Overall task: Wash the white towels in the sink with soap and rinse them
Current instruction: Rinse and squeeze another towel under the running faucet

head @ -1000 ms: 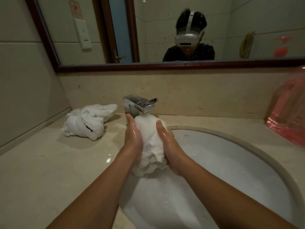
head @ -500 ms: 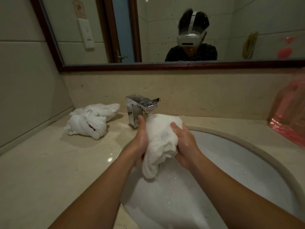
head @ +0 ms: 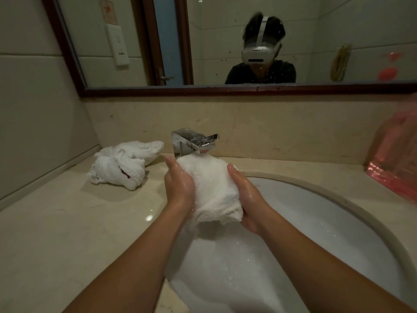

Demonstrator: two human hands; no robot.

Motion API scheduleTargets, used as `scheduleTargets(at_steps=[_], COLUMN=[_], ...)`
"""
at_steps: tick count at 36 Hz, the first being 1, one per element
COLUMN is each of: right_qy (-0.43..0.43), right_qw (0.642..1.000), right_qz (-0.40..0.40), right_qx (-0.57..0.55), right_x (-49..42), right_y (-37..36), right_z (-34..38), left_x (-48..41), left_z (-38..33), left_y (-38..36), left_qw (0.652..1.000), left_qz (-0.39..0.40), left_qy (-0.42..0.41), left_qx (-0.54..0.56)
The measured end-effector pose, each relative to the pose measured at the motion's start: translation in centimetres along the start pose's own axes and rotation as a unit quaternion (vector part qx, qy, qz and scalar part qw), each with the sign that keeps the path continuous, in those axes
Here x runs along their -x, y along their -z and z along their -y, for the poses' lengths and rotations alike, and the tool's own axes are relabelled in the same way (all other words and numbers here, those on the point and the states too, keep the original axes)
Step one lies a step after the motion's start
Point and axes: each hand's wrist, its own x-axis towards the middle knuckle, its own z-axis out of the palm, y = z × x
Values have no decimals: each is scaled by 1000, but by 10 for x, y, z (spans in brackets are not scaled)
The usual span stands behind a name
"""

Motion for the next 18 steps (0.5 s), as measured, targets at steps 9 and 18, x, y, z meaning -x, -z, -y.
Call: scheduleTargets(at_steps=[9, 18], right_qy=[27, 79], right_qw=[994, 995], right_qz=[101, -61], right_qx=[-38, 18], right_x=[7, 6], right_y=[10, 0], right_z=[1, 0], left_x=[-5, -23], left_z=[2, 35], left_y=[3, -9], left_qw=[999, 988], left_qz=[-10, 118], left_qy=[42, 24], left_qx=[28, -95])
